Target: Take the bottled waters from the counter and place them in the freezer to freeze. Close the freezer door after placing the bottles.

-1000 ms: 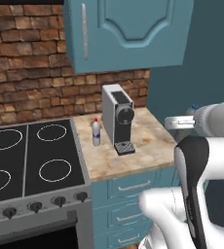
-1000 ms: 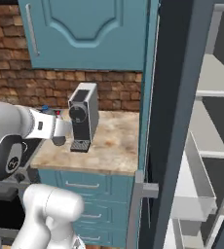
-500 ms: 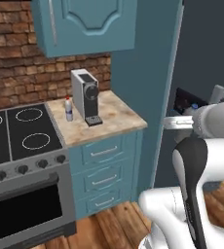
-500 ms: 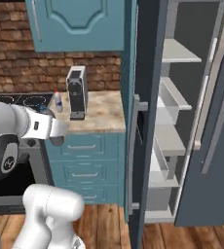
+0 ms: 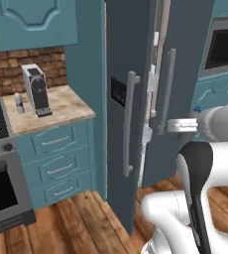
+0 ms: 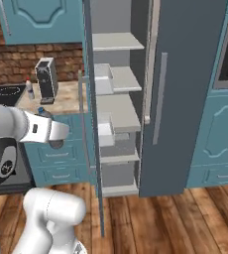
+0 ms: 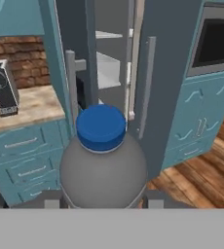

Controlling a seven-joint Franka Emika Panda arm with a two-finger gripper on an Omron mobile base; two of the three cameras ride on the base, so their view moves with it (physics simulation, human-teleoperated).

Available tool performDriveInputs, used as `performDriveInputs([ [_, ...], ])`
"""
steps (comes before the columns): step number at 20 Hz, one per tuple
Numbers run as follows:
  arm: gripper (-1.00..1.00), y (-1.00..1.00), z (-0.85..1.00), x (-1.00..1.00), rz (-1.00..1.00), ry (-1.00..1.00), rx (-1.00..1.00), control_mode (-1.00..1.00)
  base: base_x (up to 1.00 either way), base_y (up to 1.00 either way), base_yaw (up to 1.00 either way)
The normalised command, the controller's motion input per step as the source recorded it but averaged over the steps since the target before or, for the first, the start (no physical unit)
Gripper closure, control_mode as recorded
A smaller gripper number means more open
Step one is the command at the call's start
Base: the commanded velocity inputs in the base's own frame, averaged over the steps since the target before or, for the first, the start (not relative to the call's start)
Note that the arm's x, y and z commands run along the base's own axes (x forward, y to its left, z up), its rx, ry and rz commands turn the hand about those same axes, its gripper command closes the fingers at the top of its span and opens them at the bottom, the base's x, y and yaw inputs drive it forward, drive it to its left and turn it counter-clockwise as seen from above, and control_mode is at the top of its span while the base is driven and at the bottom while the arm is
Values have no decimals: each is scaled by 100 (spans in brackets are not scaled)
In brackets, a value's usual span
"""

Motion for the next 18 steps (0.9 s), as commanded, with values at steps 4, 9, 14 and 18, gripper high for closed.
performDriveInputs([
  [4,100,0,0,0,0,0,0,100,12,-100,16],
  [9,100,0,0,0,0,0,0,100,64,-97,24],
  [14,100,0,0,0,0,0,0,100,52,-84,40],
  [18,100,0,0,0,0,0,0,100,63,-39,37],
])
